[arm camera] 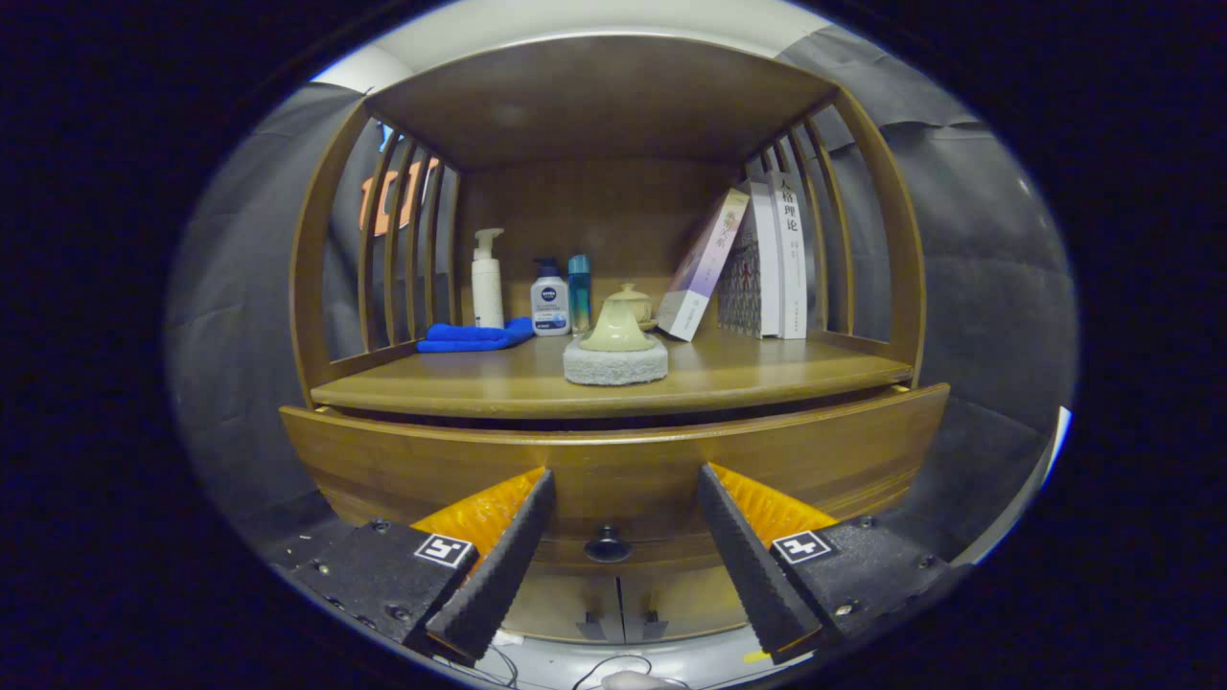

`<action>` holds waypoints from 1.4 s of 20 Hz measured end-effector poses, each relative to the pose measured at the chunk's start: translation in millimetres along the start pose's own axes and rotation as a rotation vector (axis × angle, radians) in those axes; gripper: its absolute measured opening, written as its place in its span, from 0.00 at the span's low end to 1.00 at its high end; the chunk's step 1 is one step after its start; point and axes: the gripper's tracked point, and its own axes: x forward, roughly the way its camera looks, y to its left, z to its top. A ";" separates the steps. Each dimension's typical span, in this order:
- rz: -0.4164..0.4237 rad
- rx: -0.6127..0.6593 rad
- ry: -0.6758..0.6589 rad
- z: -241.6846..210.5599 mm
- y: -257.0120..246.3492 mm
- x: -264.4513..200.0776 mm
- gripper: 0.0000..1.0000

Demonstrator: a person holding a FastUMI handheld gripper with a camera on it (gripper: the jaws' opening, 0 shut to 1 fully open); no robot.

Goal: Pull open the drawer, take out the items inside it, and place them on the countertop above the cabinet.

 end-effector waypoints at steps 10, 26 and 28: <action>0.012 -0.010 -0.002 3.9 -0.7 18.6 0.99; 0.146 0.004 -0.178 112.6 2.9 -165.1 0.99; 0.144 -0.002 -0.204 120.1 -1.7 -192.2 0.99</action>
